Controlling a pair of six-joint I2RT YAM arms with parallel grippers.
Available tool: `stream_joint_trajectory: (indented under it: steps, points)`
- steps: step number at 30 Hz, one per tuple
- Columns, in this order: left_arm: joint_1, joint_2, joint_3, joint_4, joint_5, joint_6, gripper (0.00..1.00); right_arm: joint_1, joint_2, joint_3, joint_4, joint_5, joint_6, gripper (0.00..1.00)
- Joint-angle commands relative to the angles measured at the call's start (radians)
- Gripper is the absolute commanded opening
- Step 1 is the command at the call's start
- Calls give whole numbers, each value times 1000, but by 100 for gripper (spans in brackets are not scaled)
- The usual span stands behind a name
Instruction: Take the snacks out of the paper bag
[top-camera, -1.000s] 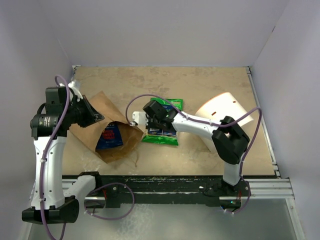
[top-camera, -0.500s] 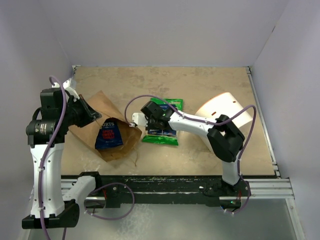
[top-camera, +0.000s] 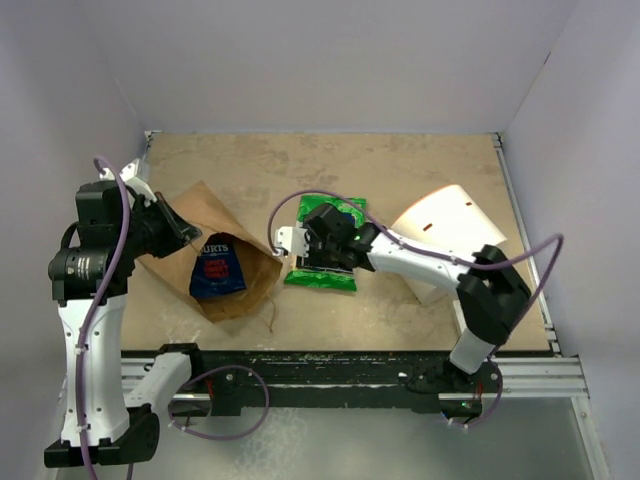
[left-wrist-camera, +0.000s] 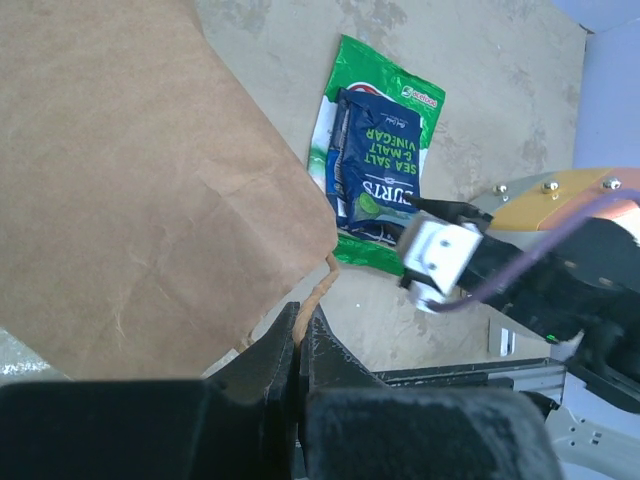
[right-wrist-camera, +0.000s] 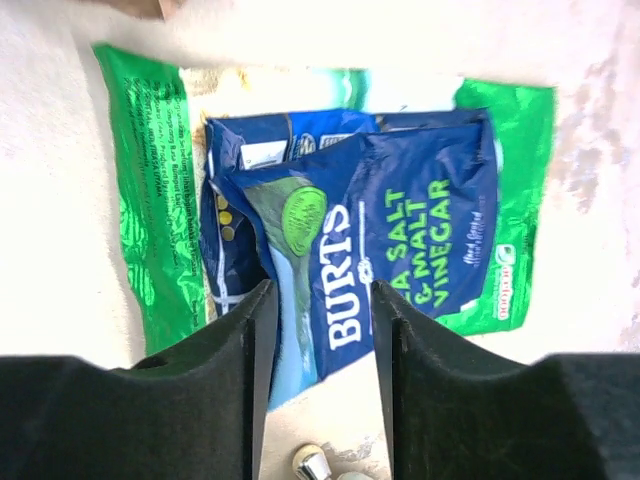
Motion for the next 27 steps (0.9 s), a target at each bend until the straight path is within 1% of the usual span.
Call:
stream_joint_trajectory:
  steps: [1,6,9,12,14,17,19,21,22,23,24,25,27]
  points:
    - [-1,-14,9,48,-2,5,0,-18,-171,-59,107,-100,51,49]
    - [-2,-17,12,42,-1,4,0,-17,-242,-69,122,-185,9,57]
    - [-2,5,26,24,0,1,0,4,-291,-62,70,-453,-53,54]
    - [-2,28,37,12,-1,-12,0,99,-352,-103,161,-465,-17,58]
    - [-2,26,27,31,8,-26,0,159,-368,-142,262,-436,36,61]
    - [-2,23,26,34,14,-31,0,215,-327,-160,404,-396,127,61]
    - [-2,26,32,19,9,-24,0,236,-271,-120,423,-391,159,60]
    - [-2,28,38,5,6,-18,0,258,-207,-55,421,-317,203,69]
    - [-1,28,40,-3,0,-16,0,267,-177,-8,389,-284,207,70]
    - [-2,27,42,-9,-4,-14,0,279,-154,38,346,-245,194,82]
    - [-1,24,44,-15,-13,-12,0,294,-141,82,310,-202,180,96]
    - [-2,22,47,-19,-19,-10,0,301,-139,104,297,-167,171,100]
    - [-2,20,54,-25,-34,-5,0,302,-169,99,320,-131,166,99]
